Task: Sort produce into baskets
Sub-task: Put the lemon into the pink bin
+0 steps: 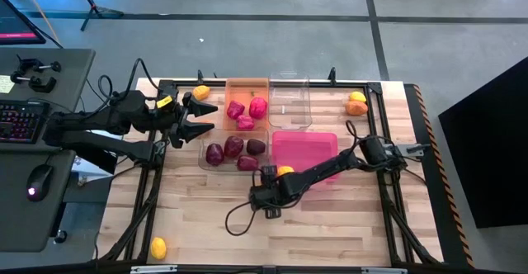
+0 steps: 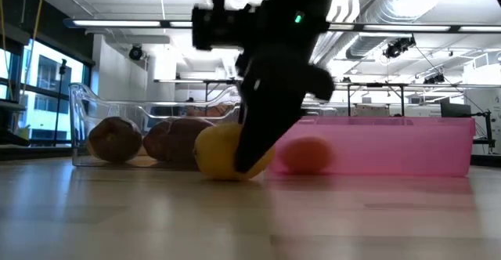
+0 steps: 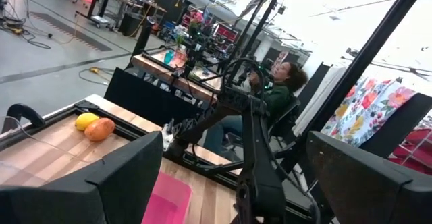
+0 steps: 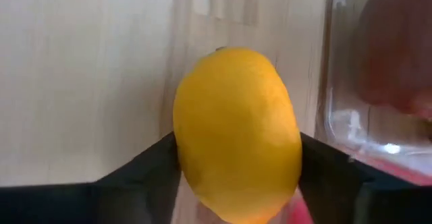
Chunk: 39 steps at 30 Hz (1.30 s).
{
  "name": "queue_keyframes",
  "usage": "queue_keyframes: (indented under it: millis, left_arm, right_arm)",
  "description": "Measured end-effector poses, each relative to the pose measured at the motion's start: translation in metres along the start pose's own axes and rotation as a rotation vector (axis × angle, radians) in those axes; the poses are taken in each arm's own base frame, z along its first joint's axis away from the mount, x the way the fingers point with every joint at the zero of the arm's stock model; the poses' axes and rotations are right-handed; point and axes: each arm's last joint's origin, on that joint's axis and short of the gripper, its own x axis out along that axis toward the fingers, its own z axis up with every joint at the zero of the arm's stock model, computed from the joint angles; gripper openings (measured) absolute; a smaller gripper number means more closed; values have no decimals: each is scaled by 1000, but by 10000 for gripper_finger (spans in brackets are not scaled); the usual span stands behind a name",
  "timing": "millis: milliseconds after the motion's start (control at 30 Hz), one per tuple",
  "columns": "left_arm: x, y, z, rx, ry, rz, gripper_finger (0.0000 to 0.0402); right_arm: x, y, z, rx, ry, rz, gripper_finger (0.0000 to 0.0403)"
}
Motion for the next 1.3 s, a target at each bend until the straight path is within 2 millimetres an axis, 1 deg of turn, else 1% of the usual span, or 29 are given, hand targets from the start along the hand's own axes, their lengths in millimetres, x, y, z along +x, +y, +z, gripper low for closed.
queue_keyframes:
  millis: [67,100,133,233,333,400,433,500,567,667,733,800,900,1100,1200,1300]
  left_arm:
    - [0,0,0,5,0,1,353]
    - [0,0,0,12,0,1,353]
    - [0,0,0,19,0,1,353]
    - [0,0,0,25,0,1,353]
    - [0,0,0,25,1,2,353]
    - [0,1,-1,27,13,8,353]
    - [0,1,-2,28,22,12,353]
    - [0,2,-4,29,44,17,353]
    - [0,2,-6,28,72,2,353]
    - [0,1,-8,-4,100,-21,353]
    - [-1,0,-10,-22,119,-37,353]
    - [-1,-3,-12,-33,137,-47,353]
    - [-1,-6,-16,-60,169,-65,353]
    - [0,-18,-26,-153,240,-116,353]
    - [4,-26,-47,-259,418,-112,353]
    - [8,-36,-85,-381,738,-46,353]
  right_arm:
    - [-11,-1,1,-4,-9,16,177]
    - [-19,-2,1,-9,-16,31,160]
    - [-28,-4,3,-12,-32,46,156]
    - [-62,-18,4,-12,-77,52,156]
    - [-101,-36,-1,35,-106,2,156]
    - [-127,-48,-10,78,-98,-79,156]
    - [-136,-54,-15,98,-88,-131,158]
    - [-148,-65,-30,147,-67,-215,179]
    - [-148,-75,-49,216,-44,-238,208]
    - [-139,-84,-84,329,5,-252,245]
    - [-134,-88,-103,449,10,-223,259]
    - [-132,-92,-115,599,-17,-167,265]
    - [-138,-97,-120,745,-96,-85,268]
    - [-155,-108,-123,866,-198,-57,269]
    - [-160,-111,-125,865,-224,-94,270]
    - [-160,-111,-125,821,-233,-129,270]
